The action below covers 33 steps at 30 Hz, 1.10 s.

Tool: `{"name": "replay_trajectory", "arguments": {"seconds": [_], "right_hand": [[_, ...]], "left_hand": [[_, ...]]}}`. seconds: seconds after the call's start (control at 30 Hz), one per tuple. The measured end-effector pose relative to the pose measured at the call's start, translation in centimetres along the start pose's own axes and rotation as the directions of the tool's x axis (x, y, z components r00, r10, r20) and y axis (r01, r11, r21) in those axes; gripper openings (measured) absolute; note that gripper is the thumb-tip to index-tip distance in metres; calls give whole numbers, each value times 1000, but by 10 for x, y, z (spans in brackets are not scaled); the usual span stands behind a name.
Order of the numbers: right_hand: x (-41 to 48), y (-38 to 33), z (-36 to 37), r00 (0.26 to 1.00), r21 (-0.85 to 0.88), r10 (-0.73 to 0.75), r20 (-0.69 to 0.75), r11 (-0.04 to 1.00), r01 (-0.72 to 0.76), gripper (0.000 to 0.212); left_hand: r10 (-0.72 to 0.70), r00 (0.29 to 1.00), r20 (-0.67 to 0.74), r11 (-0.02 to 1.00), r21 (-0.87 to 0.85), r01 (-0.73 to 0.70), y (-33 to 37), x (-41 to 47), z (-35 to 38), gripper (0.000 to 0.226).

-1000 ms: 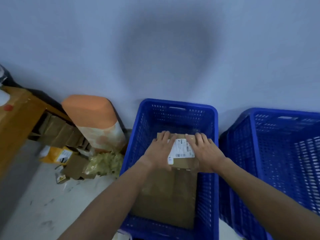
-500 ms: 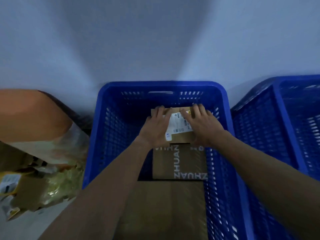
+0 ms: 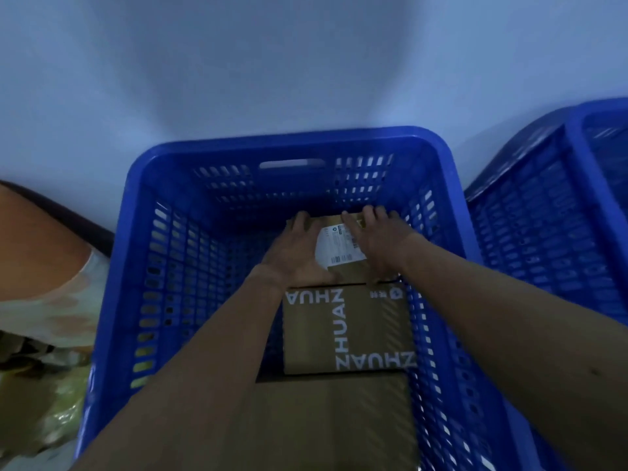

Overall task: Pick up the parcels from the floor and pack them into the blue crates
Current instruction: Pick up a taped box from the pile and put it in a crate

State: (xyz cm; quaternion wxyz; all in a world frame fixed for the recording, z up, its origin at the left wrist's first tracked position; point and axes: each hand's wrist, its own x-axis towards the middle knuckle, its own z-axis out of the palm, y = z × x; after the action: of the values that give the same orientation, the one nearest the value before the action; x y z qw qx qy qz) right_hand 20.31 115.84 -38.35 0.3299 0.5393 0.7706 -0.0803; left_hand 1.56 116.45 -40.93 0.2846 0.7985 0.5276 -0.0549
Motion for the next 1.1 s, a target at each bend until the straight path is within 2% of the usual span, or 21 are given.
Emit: {"name": "replay_trajectory", "arguments": {"seconds": [0.13,0.2,0.3,0.37,0.5,0.63,0.7,0.83,0.9,1.0,1.1], "right_hand": [[6,-9,6,990,89,24,136,995,-37,117],[8,-14,13,980,131,54,190,988,-80,118],[6,-19,19,977,160,85,194,980,-117,115],[2,-24,19,974,173,94,207,976,-131,109],[-21,-27,7,965,200,90,244,970,-141,84],[-75,-29,-11,958,242,15,286,966,-87,57],[-110,-33,-19,961,201,-9,275,978,-48,54],[-183,-23,-41,984,287,-29,174,958,-22,54],[-220,-14,-55,995,311,-27,91,950,-3,54],[-275,-2,-79,998,332,-41,44,943,24,63],[-326,12,-100,1000,380,-24,4,925,21,73]], "left_hand": [[-19,1000,22,998,-51,20,-2,-2,20,109],[-17,999,30,999,-42,18,-1,-4,28,106],[-1,1000,25,999,-39,2,0,-10,32,104],[-16,997,82,999,-30,19,3,-16,32,105],[-84,983,162,996,12,84,23,-35,17,96],[-116,964,240,993,27,113,54,-73,-3,94],[-136,960,244,991,17,135,69,-103,-17,94],[-193,950,244,981,38,190,110,-159,-64,100],[-193,954,229,981,28,192,132,-191,-88,95],[-222,958,183,975,31,220,164,-238,-125,84],[-226,963,148,973,85,215,200,-279,-159,83]]}}
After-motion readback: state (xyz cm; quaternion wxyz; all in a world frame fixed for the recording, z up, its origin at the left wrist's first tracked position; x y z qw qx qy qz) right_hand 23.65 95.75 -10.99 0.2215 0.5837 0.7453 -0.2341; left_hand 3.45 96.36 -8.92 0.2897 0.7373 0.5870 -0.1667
